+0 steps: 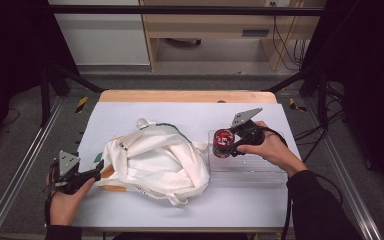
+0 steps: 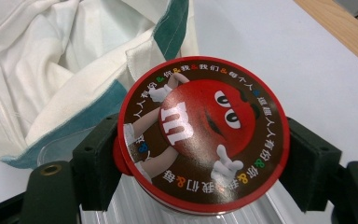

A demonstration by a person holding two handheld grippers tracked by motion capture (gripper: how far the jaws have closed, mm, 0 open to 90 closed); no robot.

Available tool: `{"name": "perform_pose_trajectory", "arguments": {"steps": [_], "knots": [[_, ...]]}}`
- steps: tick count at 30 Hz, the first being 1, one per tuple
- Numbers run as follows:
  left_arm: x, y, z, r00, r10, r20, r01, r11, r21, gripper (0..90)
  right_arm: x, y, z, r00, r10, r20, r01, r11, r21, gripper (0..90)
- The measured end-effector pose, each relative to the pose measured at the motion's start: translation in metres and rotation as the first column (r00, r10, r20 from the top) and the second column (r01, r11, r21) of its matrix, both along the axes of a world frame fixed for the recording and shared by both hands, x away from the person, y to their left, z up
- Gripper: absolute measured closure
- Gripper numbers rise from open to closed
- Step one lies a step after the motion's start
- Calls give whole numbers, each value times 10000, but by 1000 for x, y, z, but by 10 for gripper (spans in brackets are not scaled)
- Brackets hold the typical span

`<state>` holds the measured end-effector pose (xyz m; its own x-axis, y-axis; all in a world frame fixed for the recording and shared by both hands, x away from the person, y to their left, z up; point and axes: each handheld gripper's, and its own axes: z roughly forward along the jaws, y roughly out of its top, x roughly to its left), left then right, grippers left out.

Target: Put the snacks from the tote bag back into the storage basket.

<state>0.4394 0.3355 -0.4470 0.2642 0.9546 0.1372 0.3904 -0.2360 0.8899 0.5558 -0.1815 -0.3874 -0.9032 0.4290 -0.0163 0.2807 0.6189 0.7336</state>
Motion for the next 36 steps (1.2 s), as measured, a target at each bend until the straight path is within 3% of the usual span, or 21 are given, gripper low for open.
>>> {"name": "perform_pose_trajectory", "arguments": {"steps": [10, 36], "knots": [[0, 0, 0, 10000, 8, -12, -7, 10000, 36, 103, 1, 1, -6, 9997, 223, 16, -223, 9997, -16, 250], [0, 0, 0, 10000, 5, -27, -5, 10000, 36, 103, 4, 9, -21, 9998, 207, -70, -208, 9997, -109, 250]]}}
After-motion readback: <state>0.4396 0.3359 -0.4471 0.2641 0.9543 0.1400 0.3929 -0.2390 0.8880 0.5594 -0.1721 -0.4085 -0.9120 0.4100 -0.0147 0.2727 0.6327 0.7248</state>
